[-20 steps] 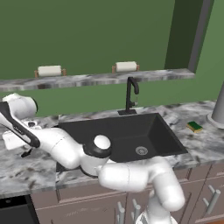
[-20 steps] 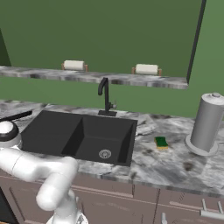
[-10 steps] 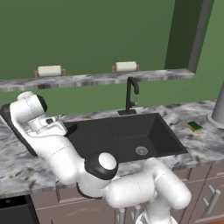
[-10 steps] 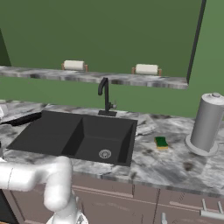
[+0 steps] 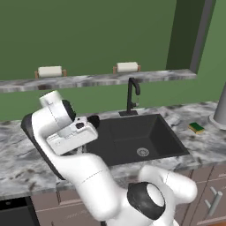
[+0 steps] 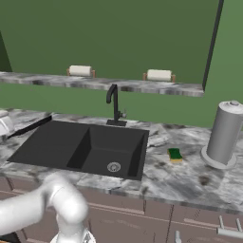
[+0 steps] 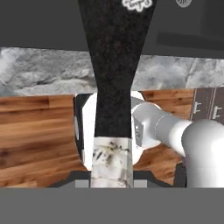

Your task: Pick the pan and sponge and place them into the sink. Then turn on the water.

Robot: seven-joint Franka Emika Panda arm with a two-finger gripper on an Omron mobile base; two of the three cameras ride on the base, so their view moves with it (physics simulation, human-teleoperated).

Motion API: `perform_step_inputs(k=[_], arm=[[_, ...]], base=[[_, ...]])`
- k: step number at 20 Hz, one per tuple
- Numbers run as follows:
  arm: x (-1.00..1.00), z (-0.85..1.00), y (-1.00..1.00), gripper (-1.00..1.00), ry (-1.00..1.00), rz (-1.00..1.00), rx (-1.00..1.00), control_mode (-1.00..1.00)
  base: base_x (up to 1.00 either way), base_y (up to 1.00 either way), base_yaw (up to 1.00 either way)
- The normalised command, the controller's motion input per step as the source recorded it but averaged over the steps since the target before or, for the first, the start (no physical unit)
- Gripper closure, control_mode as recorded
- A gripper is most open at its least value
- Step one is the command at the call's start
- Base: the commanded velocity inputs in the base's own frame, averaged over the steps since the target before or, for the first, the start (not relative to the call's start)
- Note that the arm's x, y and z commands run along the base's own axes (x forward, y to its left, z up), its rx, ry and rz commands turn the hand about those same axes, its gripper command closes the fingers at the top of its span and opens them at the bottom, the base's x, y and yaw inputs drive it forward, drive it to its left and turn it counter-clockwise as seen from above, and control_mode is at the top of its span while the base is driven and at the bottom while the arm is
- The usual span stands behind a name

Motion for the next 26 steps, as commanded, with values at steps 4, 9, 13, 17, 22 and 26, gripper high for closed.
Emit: perform_step_inputs(k=[4,9,13,17,22,26], arm=[[-0.71,0.64,-0.92,1.00,-0.03,0.00,0.02,-1.00],[-0.44,0.26,-0.90,1.00,0.12,-0.11,0.09,-1.00],[-0.24,0.01,-0.72,1.00,0.27,-0.21,0.20,-1.00],[-0.14,0.00,-0.73,1.00,0.16,-0.20,0.23,-1.00],[-0.02,0.00,-0.87,1.00,0.02,-0.18,0.18,-1.00],[0.00,0.00,-0.84,1.00,0.00,-0.18,0.11,-1.00]], base=[[0.00,0.00,0.00],[0.00,0.00,0.00],[0.00,0.00,0.00],[0.00,0.00,0.00],[0.00,0.00,0.00],[0.00,0.00,0.00]])
